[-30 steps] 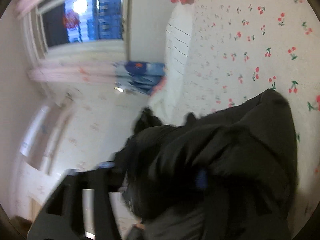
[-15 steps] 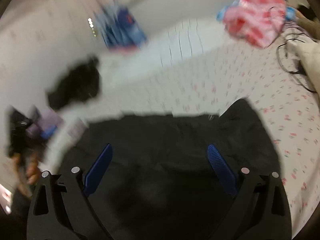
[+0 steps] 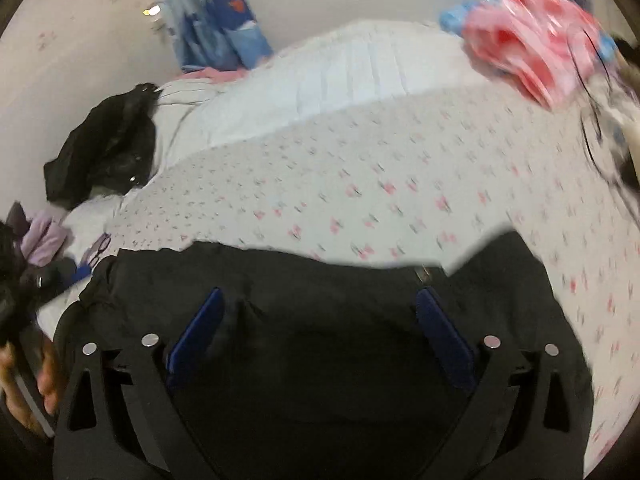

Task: Fold large clothes

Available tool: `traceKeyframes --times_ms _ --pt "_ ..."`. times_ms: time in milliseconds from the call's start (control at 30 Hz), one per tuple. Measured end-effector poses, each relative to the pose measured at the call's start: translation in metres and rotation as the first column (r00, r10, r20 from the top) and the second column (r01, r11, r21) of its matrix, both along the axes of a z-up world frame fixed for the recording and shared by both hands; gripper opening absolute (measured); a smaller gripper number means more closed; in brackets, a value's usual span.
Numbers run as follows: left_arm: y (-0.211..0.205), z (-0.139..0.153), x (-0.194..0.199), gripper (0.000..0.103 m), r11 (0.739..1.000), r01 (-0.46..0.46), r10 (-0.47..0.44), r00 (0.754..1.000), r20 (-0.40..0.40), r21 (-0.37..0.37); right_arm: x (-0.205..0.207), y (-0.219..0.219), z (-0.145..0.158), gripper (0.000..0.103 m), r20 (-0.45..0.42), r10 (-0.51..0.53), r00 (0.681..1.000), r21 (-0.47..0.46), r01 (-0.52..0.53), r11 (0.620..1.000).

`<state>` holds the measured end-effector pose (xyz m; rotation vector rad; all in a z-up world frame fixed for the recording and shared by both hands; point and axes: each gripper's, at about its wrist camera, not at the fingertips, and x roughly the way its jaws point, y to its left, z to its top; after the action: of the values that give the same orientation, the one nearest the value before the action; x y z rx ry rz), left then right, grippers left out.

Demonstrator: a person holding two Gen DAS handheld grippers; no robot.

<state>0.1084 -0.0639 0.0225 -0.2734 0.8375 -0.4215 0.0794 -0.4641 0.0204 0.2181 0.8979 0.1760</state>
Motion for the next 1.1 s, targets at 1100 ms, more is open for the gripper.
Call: traceKeyframes --times_ms 1100 --pt "0.087 -0.053 -0.062 0.094 0.986 -0.126 0.12 0.991 -0.062 -0.11 -0.096 -0.067 -0.054 0.096 -0.017 -0.115 0.993 -0.041 0.114 0.993"
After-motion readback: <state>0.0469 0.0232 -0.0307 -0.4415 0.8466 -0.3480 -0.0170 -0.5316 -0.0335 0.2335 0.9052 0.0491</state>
